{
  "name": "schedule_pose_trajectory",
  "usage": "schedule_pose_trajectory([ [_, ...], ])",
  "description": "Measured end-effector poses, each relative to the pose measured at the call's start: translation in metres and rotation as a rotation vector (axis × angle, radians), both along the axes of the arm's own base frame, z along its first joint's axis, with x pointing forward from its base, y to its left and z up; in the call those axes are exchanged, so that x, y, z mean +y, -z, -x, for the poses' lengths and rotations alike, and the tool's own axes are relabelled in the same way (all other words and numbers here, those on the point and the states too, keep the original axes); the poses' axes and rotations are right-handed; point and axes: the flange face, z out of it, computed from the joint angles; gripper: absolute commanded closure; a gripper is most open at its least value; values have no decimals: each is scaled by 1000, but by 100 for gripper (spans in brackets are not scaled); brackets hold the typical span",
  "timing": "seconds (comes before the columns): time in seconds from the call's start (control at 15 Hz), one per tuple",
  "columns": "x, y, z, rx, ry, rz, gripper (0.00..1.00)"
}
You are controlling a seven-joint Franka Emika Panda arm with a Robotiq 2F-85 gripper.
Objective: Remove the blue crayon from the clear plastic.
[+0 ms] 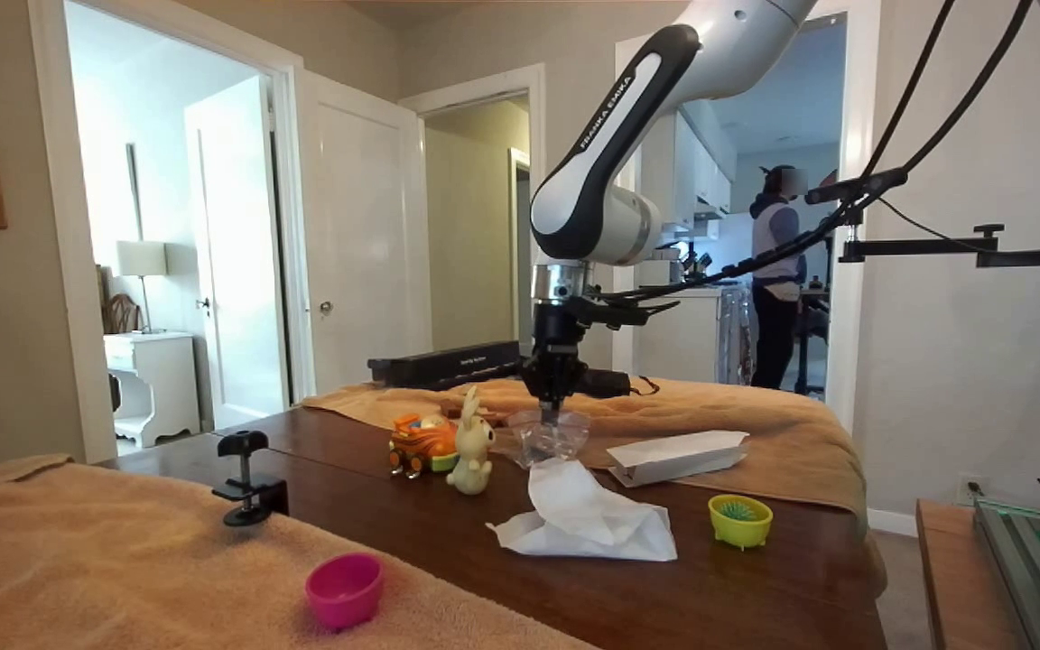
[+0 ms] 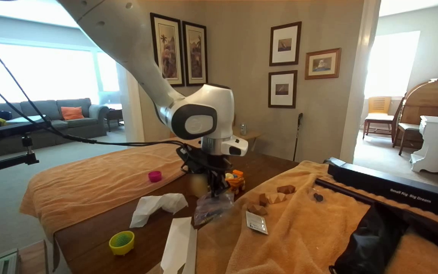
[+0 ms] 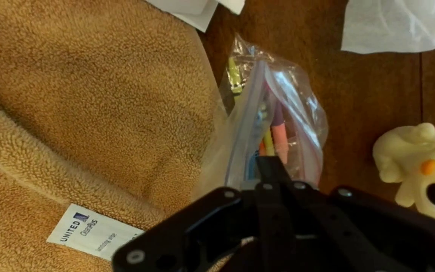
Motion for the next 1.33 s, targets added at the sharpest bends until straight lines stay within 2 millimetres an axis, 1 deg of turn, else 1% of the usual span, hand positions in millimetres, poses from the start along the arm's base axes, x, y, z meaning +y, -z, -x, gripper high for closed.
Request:
schedule_pose_trajectory([
  [0.33, 0, 11, 1, 12, -33, 1, 100],
  [0.8, -1, 15, -5, -57, -79, 20, 100],
  [1.33, 13, 21, -6, -62, -102, 8, 100],
])
